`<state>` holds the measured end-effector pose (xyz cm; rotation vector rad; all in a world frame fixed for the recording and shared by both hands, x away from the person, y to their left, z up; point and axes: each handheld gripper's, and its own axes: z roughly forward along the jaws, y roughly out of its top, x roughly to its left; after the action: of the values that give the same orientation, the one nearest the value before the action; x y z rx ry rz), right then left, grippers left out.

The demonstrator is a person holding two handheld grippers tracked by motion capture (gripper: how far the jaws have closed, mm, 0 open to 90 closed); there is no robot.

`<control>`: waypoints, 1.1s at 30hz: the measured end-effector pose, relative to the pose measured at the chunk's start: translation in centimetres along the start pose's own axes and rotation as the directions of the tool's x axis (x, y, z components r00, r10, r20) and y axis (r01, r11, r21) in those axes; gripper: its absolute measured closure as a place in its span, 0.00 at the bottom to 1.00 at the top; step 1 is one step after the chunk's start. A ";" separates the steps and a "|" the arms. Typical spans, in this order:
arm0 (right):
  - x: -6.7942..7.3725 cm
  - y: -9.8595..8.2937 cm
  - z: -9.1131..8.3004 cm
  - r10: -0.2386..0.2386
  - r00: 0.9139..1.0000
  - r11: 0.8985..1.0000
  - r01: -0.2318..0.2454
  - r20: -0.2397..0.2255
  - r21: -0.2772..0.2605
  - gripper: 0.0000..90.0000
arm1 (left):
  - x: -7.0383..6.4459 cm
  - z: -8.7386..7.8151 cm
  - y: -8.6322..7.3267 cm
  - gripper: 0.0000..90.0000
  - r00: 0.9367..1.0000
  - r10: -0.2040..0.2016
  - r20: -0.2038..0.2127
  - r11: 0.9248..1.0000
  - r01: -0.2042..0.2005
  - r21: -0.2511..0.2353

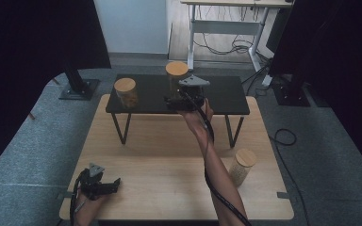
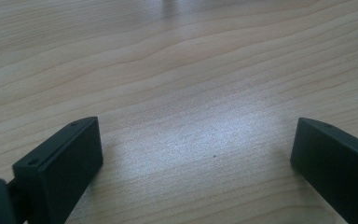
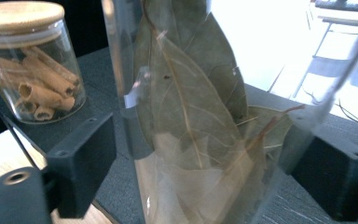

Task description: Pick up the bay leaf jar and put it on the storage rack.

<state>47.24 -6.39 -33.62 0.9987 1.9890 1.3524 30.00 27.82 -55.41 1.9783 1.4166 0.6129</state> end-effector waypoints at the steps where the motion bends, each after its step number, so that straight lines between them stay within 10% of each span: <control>1: 0.0 0.0 0.1 -0.007 1.000 1.000 0.007 0.002 0.005 0.09 | 0.0 0.0 0.0 0.02 1.000 0.000 0.000 1.000 0.000 0.000; 33: 0.1 -0.4 -1.4 -0.033 0.999 0.999 0.033 0.037 -0.008 0.01 | 0.0 0.0 0.0 0.02 1.000 0.002 0.001 1.000 -0.002 0.000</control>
<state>45.97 -7.15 -33.44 0.9756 1.9626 1.3142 30.00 27.82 -55.42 1.9797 1.4143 0.6132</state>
